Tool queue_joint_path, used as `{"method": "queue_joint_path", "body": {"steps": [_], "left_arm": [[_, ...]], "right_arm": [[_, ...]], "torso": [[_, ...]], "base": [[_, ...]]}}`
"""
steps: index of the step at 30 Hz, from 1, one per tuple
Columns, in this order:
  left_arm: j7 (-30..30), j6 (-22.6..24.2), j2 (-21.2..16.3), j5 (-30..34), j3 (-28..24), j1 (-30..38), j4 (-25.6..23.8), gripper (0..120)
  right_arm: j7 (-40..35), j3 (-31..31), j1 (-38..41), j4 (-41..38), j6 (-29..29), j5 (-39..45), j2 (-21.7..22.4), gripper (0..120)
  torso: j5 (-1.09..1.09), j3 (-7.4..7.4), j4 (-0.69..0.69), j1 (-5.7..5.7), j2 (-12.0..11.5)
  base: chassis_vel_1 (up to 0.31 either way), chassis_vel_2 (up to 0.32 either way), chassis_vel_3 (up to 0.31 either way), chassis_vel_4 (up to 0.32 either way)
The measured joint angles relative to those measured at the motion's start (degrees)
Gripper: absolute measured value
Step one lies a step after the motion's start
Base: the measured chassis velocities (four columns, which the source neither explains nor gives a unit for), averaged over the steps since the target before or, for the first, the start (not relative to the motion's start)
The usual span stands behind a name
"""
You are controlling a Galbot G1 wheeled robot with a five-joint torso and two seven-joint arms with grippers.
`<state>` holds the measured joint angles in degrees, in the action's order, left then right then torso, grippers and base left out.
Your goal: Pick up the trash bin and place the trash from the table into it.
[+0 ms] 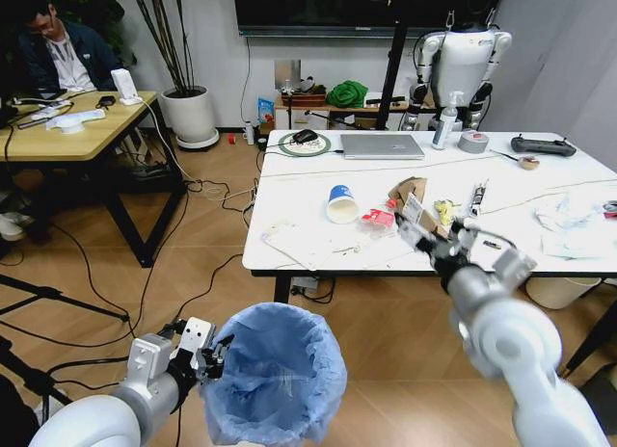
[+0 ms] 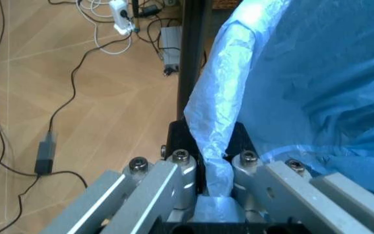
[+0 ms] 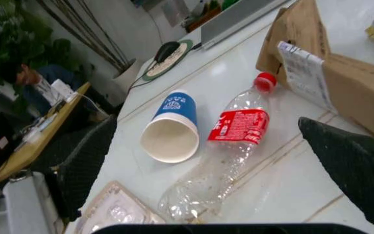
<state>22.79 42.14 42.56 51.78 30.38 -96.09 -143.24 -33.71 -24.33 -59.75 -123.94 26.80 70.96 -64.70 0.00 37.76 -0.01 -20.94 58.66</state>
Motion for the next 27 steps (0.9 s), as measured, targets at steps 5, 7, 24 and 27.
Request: {"method": "queue_joint_path", "body": {"steps": [5, 7, 24, 27], "left_arm": [[0.0, 0.0, 0.27, 0.09, 0.0, 0.37, 0.0, 2], [-0.01, 0.0, 0.26, 0.12, 0.0, 0.61, 0.0, 2], [-0.17, 0.0, 1.75, 0.05, 0.14, 0.86, 0.0, 2], [-0.2, 0.0, 1.78, 0.01, 0.14, 0.91, 0.0, 2]], "right_arm": [[-2.73, 4.3, 6.19, 6.05, 0.44, 6.02, -2.05, 100], [-2.76, 5.64, 7.05, 7.89, 0.44, 6.05, -3.21, 100], [-2.02, 6.97, 12.7, 17.25, 0.88, 7.04, -3.37, 100], [-1.49, 6.83, 12.97, 17.94, 1.06, 7.02, -2.71, 100]], "torso": [[0.0, -0.05, 0.0, 0.04, -0.07], [0.0, -0.05, 0.0, 0.04, -0.08], [0.01, -0.1, 0.01, 0.08, -0.16], [0.0, -0.11, 0.0, 0.08, -0.17]], "base": [[0.0, 0.0, 0.0, 0.0], [0.0, 0.0, 0.0, 0.0], [0.0, 0.0, 0.0, 0.0], [0.0, 0.0, 0.0, 0.0]]}}
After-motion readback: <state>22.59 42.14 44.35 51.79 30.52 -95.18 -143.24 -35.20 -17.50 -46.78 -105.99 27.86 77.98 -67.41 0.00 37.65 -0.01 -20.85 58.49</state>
